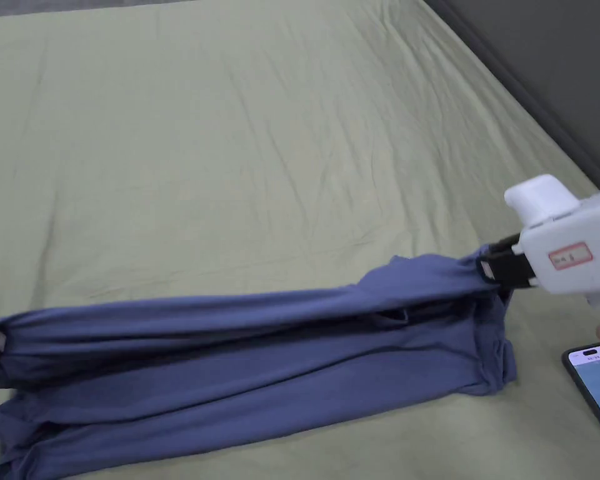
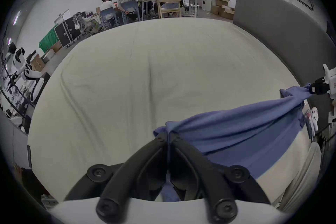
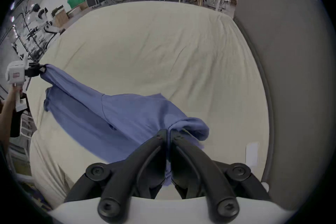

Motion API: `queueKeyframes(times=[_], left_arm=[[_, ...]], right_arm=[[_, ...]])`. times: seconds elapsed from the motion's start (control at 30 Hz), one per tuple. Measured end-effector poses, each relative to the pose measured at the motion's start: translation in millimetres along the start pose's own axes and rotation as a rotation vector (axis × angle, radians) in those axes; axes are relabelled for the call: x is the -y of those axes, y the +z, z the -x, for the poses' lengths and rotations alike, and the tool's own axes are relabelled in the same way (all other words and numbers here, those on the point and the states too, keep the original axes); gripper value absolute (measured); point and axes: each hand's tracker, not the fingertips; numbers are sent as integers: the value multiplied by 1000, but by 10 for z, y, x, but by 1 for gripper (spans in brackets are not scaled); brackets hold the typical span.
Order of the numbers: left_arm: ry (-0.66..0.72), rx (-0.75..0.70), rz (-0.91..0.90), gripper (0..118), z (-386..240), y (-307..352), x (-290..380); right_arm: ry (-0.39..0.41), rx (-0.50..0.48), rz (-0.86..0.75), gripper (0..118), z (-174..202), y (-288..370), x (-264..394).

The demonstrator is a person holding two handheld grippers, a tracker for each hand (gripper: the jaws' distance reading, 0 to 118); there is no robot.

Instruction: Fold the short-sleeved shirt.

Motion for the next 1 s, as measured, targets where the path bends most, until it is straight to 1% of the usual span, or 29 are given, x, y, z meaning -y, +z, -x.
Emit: queueKeyframes(times=[0.07, 0.13, 0.17, 0.23, 0.3, 0.4, 0.47, 0.5, 0.63, 0.67, 0.73, 0.77, 0.8, 0.83, 0.87, 0.9, 0.93, 0.97, 1.0], left_arm=[[-5, 3, 28, 0, -15, -23, 175], [-1, 5, 67, 0, -23, -98, 332], [-2, 1, 80, 0, -38, -134, 384], [-4, -1, 96, 0, 5, -270, 493], [0, -4, 115, 0, 19, -356, 562], [6, -13, 133, 0, 11, -489, 654], [-9, -31, 135, 0, -13, -568, 660], [-20, -43, 133, 0, -48, -585, 656], [-44, -83, 146, 0, -151, -669, 625], [-46, -90, 144, 0, -165, -691, 631], [-22, -96, 140, 0, -152, -709, 627], [-2, -93, 138, 2, -150, -690, 624], [42, -76, 149, 17, -113, -649, 591], [121, -55, 154, 44, -46, -559, 540], [210, -36, 132, 62, 16, -438, 509], [298, 4, 57, 82, 83, -237, 494], [336, 36, -9, 118, 107, -59, 494], [351, 82, -61, 118, 107, 97, 507], [340, 97, -145, 118, 107, 277, 504]], right_arm=[[-11, 5, 31, 5, 56, -127, 151], [-35, -20, 87, 5, 102, -285, 284], [-34, -23, 100, 5, 125, -347, 340], [-31, -8, 147, 5, 164, -499, 455], [-52, -15, 196, 5, 144, -630, 565], [-58, 12, 212, 5, 105, -822, 688], [-133, -22, 188, 5, 16, -894, 720], [-143, -16, 196, 5, 3, -916, 704], [-80, 21, 203, 5, 123, -953, 703], [-78, 27, 202, 6, 142, -952, 704], [-62, 47, 198, 12, 188, -929, 710], [-41, 54, 193, 16, 198, -913, 712], [-21, 62, 191, 32, 208, -885, 708], [-19, 68, 183, 40, 171, -826, 693], [-21, 78, 174, 53, 176, -726, 675], [-27, 97, 133, 68, 188, -549, 648], [-34, 107, 79, 118, 203, -367, 623], [-47, 121, 31, 118, 253, -187, 604], [-60, 108, -95, 117, 261, 136, 529]])
